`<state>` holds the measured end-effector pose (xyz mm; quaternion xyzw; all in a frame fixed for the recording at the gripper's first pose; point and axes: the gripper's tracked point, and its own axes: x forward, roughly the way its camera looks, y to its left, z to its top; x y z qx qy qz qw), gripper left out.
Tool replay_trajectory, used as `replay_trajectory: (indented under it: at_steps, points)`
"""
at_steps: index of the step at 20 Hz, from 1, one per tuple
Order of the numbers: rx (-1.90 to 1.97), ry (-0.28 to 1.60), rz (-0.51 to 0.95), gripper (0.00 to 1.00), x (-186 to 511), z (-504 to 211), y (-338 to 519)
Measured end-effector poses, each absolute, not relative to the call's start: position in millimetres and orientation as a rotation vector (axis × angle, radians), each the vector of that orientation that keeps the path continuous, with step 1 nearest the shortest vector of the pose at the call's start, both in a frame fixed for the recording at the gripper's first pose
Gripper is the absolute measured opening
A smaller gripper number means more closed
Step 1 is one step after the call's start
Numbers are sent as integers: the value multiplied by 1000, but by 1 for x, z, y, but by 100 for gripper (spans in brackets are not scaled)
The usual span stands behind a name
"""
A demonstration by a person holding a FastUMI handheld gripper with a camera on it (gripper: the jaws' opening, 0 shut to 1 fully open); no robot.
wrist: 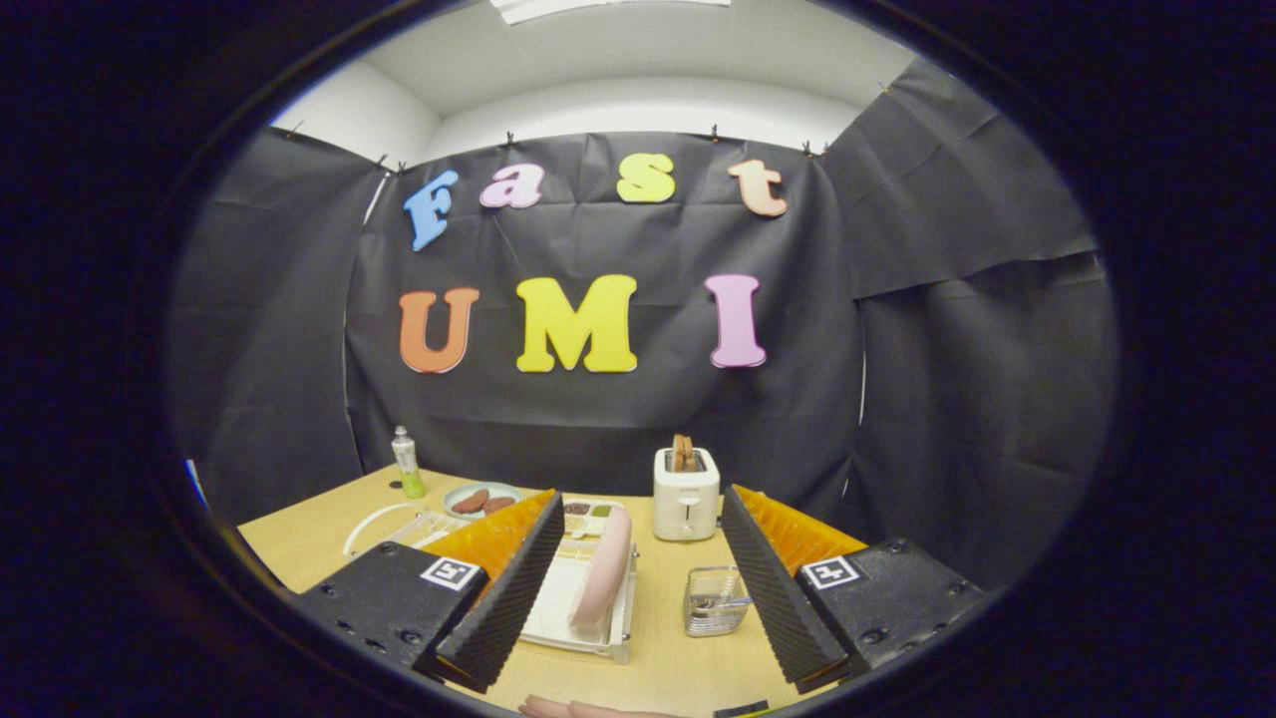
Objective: Take the plate from the dish rack, then take the spoon from the basket and place it into the plate.
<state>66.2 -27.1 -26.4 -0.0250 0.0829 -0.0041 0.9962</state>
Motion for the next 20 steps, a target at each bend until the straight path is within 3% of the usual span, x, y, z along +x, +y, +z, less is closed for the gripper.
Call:
replay_trajectory:
  at_steps: [6,10,16,20]
  points:
    - [-147,443,40,100,140,-52,-15]
    - [-162,659,-3,98,171,-70,-12]
    - [-166,1010,-139,82,190,-103,-15]
    - [-258,1106,-244,68,200,-108,-19]
